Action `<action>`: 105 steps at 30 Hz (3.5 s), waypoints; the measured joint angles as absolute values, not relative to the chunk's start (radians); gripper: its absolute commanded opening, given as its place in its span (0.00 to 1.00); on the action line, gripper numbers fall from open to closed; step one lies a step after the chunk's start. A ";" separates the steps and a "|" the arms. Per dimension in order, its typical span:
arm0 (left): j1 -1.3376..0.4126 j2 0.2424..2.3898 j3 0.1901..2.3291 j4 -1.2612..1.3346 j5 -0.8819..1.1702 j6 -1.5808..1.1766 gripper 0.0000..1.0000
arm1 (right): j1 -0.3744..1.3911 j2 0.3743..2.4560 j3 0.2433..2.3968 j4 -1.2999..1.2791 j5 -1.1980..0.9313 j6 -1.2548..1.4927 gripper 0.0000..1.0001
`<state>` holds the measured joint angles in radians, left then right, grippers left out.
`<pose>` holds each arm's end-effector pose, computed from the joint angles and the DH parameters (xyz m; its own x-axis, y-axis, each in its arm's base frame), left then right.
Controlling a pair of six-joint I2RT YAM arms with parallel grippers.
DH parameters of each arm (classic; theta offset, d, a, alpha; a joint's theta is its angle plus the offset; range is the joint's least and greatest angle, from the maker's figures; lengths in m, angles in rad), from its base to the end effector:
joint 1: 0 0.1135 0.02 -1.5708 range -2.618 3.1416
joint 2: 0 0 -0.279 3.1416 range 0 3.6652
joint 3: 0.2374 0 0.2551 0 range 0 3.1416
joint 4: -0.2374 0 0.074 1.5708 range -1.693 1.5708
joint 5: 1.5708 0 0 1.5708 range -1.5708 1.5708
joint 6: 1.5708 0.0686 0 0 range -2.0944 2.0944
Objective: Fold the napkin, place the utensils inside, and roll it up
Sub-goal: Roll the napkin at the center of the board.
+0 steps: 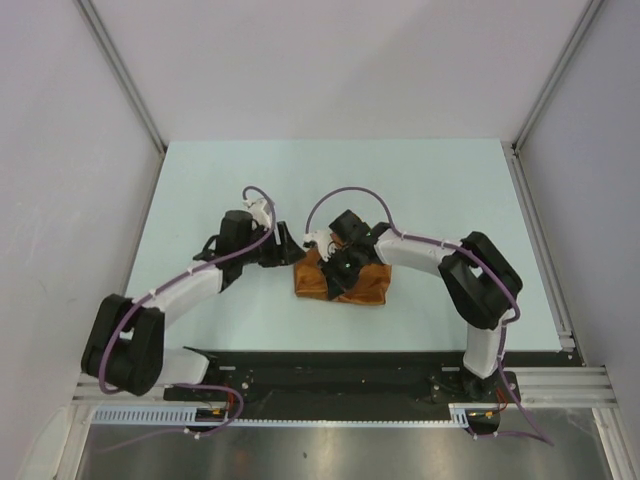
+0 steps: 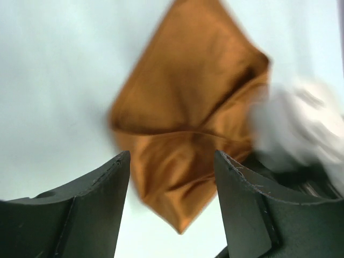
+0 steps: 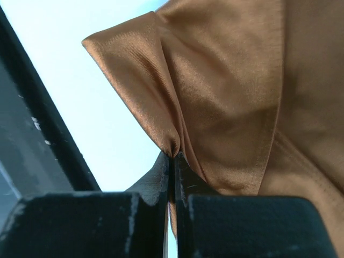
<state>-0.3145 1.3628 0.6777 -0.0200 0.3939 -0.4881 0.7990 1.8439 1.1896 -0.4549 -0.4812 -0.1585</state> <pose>0.2742 -0.1169 0.1870 -0.8086 -0.1923 -0.5560 0.2088 0.7897 -0.5768 0.2482 0.3006 0.1582 -0.4937 -0.7079 -0.5052 -0.8678 0.3633 0.3389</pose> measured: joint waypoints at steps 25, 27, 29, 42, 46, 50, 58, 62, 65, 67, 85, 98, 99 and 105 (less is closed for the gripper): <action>-0.532 1.375 0.435 0.418 0.535 -0.331 0.67 | 0.659 2.142 1.440 -0.713 -0.827 -0.208 0.00; -0.537 1.375 0.431 0.403 0.534 -0.312 0.66 | 0.654 2.152 1.448 -0.722 -0.841 -0.211 0.00; -0.537 1.375 0.431 0.396 0.532 -0.303 0.67 | 0.649 2.157 1.450 -0.725 -0.849 -0.212 0.00; -0.548 1.375 0.421 0.352 0.478 -0.268 0.61 | 0.625 2.202 1.480 -0.759 -0.912 -0.216 0.00; -0.551 1.384 0.421 0.342 0.450 -0.268 0.52 | 0.622 2.209 1.483 -0.763 -0.922 -0.216 0.00; -0.553 1.390 0.421 0.330 0.429 -0.269 0.42 | 0.617 2.215 1.483 -0.764 -0.934 -0.215 0.00; -0.559 1.430 0.427 0.324 0.409 -0.271 0.00 | 0.610 2.217 1.484 -0.759 -0.949 -0.214 0.19; -0.560 1.455 0.459 0.304 0.397 -0.276 0.00 | 0.592 2.207 1.483 -0.753 -0.965 -0.201 0.41; -0.561 1.474 0.485 0.281 0.395 -0.286 0.00 | 0.563 2.154 1.461 -0.727 -0.962 -0.194 0.49; -0.561 1.486 0.500 0.268 0.395 -0.291 0.00 | 0.542 2.095 1.434 -0.708 -0.941 -0.186 0.54; -0.506 1.586 0.639 0.107 0.479 -0.371 0.00 | 0.768 1.375 0.912 -0.424 -0.276 -0.104 0.62; -0.488 1.600 0.649 0.098 0.508 -0.393 0.00 | 0.831 1.477 0.886 -0.414 -0.078 -0.099 0.51; -0.488 1.601 0.649 0.098 0.509 -0.393 0.00 | 0.832 1.483 0.886 -0.414 -0.075 -0.099 0.50; -0.482 1.605 0.651 0.096 0.519 -0.393 0.00 | 0.834 1.523 0.887 -0.414 -0.060 -0.099 0.45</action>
